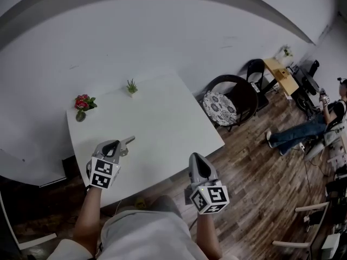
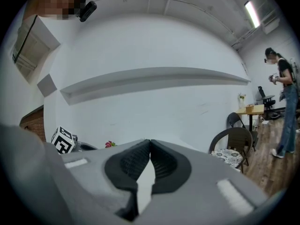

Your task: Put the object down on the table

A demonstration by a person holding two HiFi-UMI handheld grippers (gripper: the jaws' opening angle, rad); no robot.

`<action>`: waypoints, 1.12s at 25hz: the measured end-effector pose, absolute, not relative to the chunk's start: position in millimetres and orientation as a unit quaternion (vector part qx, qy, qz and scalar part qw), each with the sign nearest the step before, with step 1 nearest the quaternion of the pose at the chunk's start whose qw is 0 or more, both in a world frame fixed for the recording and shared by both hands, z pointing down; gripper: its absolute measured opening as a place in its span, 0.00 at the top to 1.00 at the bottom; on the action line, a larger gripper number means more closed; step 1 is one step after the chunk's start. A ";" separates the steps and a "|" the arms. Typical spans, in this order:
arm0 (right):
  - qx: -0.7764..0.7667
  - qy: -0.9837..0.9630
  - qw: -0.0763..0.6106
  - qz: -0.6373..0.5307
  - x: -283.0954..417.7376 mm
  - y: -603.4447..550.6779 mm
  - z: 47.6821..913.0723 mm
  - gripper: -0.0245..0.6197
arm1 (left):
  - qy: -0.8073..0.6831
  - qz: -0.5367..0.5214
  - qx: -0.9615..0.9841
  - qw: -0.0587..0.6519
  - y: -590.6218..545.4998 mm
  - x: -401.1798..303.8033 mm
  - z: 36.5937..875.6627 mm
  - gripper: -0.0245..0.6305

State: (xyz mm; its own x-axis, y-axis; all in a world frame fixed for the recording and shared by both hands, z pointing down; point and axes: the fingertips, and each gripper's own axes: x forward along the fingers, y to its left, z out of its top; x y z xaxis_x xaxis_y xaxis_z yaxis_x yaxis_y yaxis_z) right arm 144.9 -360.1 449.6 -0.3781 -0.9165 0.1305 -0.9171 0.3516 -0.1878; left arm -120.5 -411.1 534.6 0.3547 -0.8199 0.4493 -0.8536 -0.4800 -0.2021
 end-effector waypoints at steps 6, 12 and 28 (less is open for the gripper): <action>0.571 -0.813 -0.003 0.117 157.2 -356.3 449.0 0.96 | -0.521 0.207 0.828 0.017 -403.9 -113.6 500.7 0.95; 0.579 -0.807 -0.010 0.114 164.3 -356.0 448.3 0.96 | -0.528 0.178 0.830 -0.004 -393.6 -111.8 471.6 0.95; 0.581 -0.809 -0.003 0.088 156.5 -349.3 441.4 0.96 | -0.545 0.114 0.830 -0.033 -369.0 -125.0 423.7 0.95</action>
State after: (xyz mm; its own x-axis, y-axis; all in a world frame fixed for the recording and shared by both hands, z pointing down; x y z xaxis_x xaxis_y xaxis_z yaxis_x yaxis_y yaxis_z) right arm 156.5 -349.3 441.4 -0.3237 -0.9411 0.0976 -0.9401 0.3083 -0.1457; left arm -125.0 -369.0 423.7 0.3806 -0.9119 0.1535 -0.8969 -0.4044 -0.1790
